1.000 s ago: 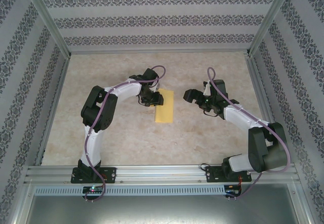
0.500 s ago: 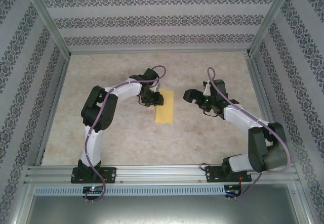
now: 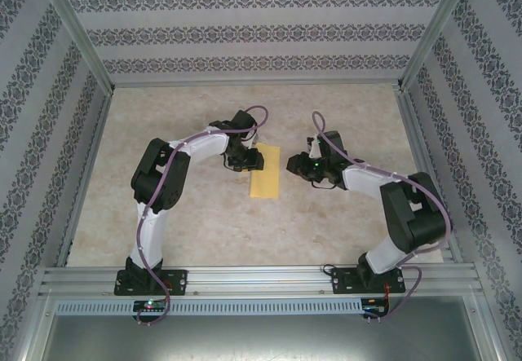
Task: Fold a paper plane with a square sheet of paper (fold left side to right side)
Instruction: Hold the square sheet of paper at the center of the table.
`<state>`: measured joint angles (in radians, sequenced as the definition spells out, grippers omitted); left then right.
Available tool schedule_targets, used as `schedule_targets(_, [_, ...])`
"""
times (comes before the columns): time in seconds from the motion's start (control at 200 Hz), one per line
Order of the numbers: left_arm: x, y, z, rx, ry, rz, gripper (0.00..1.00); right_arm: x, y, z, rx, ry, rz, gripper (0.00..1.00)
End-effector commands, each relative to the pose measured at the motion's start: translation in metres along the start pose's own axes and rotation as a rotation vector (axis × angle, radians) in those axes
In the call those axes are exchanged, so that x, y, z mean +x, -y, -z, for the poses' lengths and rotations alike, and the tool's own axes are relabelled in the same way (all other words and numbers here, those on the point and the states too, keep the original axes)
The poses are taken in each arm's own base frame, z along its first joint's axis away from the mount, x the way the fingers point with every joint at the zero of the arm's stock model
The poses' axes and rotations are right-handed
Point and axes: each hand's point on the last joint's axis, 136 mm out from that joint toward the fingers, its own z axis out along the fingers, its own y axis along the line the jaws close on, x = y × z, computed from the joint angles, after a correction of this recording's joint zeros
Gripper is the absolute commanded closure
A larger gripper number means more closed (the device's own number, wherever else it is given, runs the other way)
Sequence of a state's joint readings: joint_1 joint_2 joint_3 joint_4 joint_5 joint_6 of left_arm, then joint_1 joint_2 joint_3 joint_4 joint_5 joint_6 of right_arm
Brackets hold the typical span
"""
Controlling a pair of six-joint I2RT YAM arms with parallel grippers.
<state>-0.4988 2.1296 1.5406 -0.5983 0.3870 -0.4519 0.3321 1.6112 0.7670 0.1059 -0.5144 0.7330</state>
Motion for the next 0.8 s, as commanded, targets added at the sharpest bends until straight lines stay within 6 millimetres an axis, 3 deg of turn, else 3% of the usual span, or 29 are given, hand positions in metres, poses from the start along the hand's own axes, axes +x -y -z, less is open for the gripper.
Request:
schedule_targets(0.0, [0.021, -0.002, -0.030, -0.032, -0.072, -0.032, 0.57, -0.006, -0.025, -0.019, -0.064, -0.010, 0.034, 0.89])
schedule_targets(0.12, [0.021, -0.002, -0.030, -0.032, -0.071, -0.030, 0.57, -0.004, -0.024, -0.036, -0.051, -0.029, 0.030, 1.00])
schedule_targets(0.445, [0.021, -0.002, -0.030, -0.033, -0.069, -0.032, 0.57, 0.007, 0.000, -0.062, 0.062, -0.094, 0.027, 1.00])
schedule_targets(0.794, [0.021, -0.001, -0.029, -0.032, -0.070, -0.031, 0.57, 0.022, 0.023, -0.070, 0.135, -0.151, 0.017, 1.00])
